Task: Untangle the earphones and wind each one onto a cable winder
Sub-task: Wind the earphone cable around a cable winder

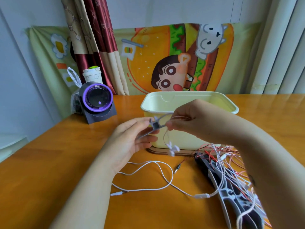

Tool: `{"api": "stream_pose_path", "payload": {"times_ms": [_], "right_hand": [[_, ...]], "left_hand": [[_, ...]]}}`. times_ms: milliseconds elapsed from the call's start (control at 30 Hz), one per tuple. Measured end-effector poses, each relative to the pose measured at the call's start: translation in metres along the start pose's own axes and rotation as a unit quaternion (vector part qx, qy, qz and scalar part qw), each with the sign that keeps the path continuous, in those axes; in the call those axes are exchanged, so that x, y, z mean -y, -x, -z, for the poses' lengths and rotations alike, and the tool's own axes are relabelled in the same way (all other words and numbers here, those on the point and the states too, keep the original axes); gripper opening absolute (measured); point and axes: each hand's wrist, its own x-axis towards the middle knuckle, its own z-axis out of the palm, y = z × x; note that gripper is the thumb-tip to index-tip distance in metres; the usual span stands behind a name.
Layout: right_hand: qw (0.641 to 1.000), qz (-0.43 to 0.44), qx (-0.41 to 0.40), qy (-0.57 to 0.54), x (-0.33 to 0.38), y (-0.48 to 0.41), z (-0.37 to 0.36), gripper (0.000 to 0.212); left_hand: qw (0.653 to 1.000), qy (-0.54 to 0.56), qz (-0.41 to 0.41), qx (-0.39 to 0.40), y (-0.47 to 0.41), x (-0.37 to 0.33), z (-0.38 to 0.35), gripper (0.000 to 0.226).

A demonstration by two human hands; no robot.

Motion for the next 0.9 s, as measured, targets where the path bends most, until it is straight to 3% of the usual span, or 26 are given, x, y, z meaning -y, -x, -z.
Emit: {"api": "stream_pose_path", "payload": {"times_ms": [167,433,600,733,900], "right_hand": [[0.999,0.029,-0.014,0.036,0.0034,0.0013,0.0003,0.021],[0.998,0.034,-0.054,-0.016,0.0039,-0.0006,-0.0007,0.016],[0.996,0.036,-0.072,-0.042,0.0036,-0.0022,-0.0022,0.013],[0.994,0.047,-0.078,-0.059,0.0041,-0.0032,-0.0036,0.01],[0.991,0.064,-0.081,-0.081,0.0038,-0.0057,-0.0086,0.01]], "left_hand": [[0.993,-0.097,0.022,0.069,0.0042,0.0008,-0.0019,0.029],[0.984,-0.135,0.03,0.112,0.005,0.0049,-0.0013,0.041],[0.972,-0.169,-0.005,0.165,0.006,0.0058,-0.0049,0.023],[0.953,-0.245,-0.03,0.174,0.006,0.0057,-0.0071,0.039],[0.952,-0.25,-0.029,0.174,0.0066,0.0073,-0.0082,0.038]]}}
